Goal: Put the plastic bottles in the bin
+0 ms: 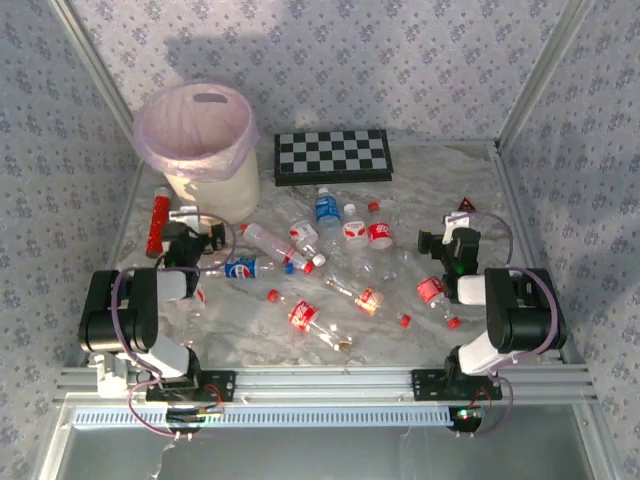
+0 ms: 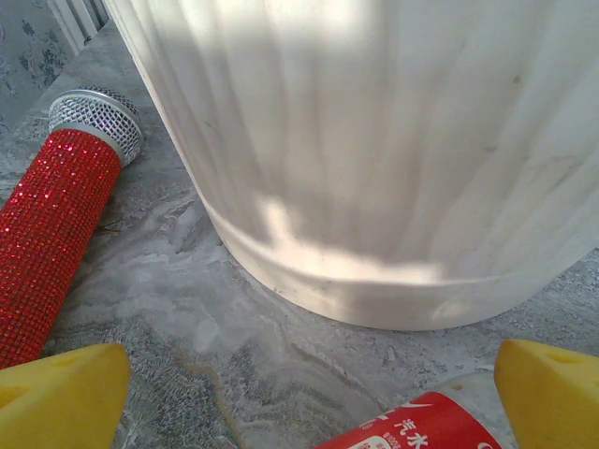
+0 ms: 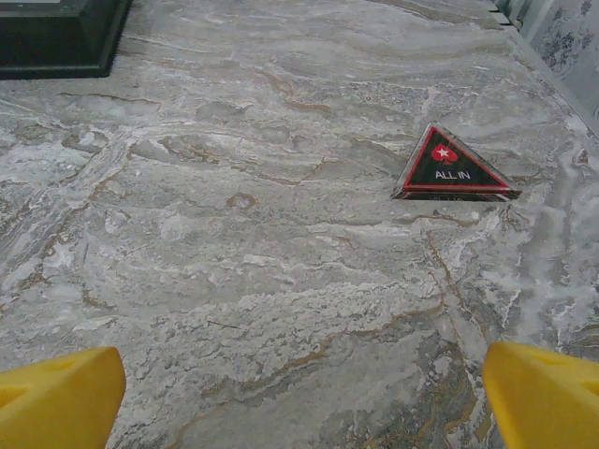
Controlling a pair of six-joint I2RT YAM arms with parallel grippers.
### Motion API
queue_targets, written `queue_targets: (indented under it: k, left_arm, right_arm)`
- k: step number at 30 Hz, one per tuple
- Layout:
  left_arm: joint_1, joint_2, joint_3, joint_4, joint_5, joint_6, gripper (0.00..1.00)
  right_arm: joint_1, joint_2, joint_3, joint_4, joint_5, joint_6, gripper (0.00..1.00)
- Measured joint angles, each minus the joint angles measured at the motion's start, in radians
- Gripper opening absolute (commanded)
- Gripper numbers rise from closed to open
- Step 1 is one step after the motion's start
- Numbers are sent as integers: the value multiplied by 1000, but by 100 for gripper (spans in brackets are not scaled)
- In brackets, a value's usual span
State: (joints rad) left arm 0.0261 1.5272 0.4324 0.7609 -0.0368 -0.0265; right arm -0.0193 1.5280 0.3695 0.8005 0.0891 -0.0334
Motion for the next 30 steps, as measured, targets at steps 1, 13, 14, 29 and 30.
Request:
queue_targets:
  k: [1, 13, 14, 29, 30]
  left_arm:
    - [0, 0, 0, 0, 0, 0, 100]
    - [0, 0, 0, 0, 0, 0, 100]
    - [0, 0, 0, 0, 0, 0, 100]
    - [-7, -31, 32, -96, 6, 0, 100]
    - [-16, -52, 46, -138, -4, 1, 100]
  right_arm:
    - [0, 0, 0, 0, 0, 0, 100]
    - [0, 0, 0, 0, 0, 0, 100]
    - [0, 0, 0, 0, 0, 0, 100]
    - [-22, -52, 77, -183, -18, 16, 100]
    - [-30, -73, 114, -243, -20, 18, 100]
